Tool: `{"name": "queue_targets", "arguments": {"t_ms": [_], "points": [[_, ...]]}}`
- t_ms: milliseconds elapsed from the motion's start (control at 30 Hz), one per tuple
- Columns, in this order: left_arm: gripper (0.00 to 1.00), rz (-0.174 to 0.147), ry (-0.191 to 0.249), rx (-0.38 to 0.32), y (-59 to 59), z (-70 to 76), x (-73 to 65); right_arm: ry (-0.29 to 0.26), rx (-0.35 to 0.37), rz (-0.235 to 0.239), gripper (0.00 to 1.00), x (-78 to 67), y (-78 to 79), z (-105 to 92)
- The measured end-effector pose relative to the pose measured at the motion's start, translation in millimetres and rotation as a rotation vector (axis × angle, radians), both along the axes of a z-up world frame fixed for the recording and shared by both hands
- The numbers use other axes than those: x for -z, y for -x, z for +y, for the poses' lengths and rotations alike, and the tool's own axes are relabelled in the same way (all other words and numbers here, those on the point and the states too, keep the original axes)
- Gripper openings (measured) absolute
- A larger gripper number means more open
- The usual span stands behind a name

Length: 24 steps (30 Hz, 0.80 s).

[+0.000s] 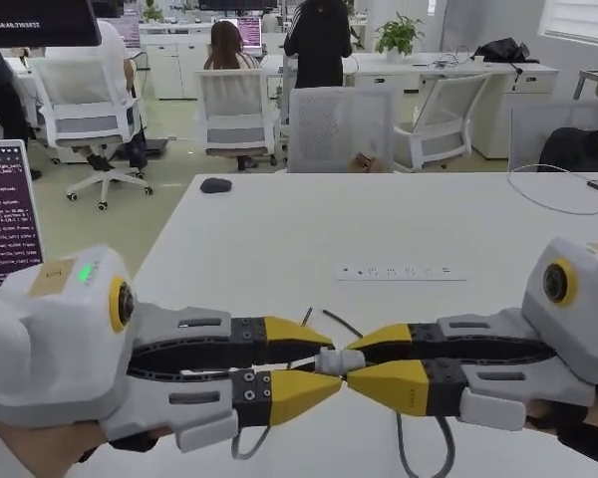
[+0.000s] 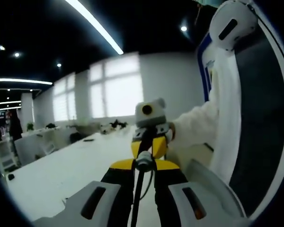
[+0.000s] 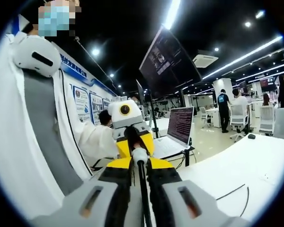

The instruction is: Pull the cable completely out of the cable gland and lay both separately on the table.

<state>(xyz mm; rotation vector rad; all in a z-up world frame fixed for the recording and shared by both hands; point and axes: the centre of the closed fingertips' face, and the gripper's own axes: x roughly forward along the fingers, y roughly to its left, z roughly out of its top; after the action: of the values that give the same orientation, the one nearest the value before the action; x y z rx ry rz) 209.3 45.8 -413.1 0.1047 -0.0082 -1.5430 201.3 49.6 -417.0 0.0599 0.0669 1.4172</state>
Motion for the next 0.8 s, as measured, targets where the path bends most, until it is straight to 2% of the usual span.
{"name": "queue_targets", "arguments": {"t_ms": [67,100,167,200,233,300,333,400,500,667,733,800], "points": [[0.15,0.021,0.01,0.001,-0.6,0.9,-2.1,0.011,-0.003,-0.049,0.11,-2.7,0.7,0.7],[0.15,0.03,0.015,0.001,-0.9,1.4,-3.3,0.009,-0.002,-0.048,0.11,-3.4,1.1,0.9],[0.15,0.096,0.041,0.012,0.5,2.0,-7.7,0.008,-0.013,-0.113,0.11,-7.9,2.1,0.9],[0.15,0.104,0.047,0.01,-0.5,2.1,-8.4,0.013,-0.008,-0.146,0.11,-8.4,1.2,0.4],[0.15,0.129,0.051,0.011,-0.7,2.1,-8.2,0.023,-0.005,-0.177,0.11,-8.3,0.9,0.2],[0.15,0.179,0.051,0.018,0.3,1.7,-6.5,0.056,-0.007,-0.27,0.11,-6.6,2.8,0.5],[0.15,0.211,0.054,0.022,0.6,1.5,-5.4,0.072,-0.009,-0.332,0.11,-5.9,4.1,0.5],[0.15,0.246,0.054,0.025,1.6,1.3,-3.6,0.107,-0.006,-0.392,0.11,-2.4,5.6,0.9],[0.15,0.256,0.048,0.027,2.2,0.3,0.1,0.125,-0.003,-0.405,0.11,0.6,7.2,1.6],[0.15,0.297,0.047,0.04,3.2,-1.5,3.2,0.142,0.001,-0.423,0.12,2.9,7.7,0.8],[0.15,0.289,0.048,0.036,2.6,-2.2,3.7,0.137,0.013,-0.387,0.12,3.5,6.3,0.1],[0.15,0.277,0.056,0.031,1.4,-2.7,3.4,0.104,0.032,-0.3,0.12,2.6,3.2,-1.3]]}}
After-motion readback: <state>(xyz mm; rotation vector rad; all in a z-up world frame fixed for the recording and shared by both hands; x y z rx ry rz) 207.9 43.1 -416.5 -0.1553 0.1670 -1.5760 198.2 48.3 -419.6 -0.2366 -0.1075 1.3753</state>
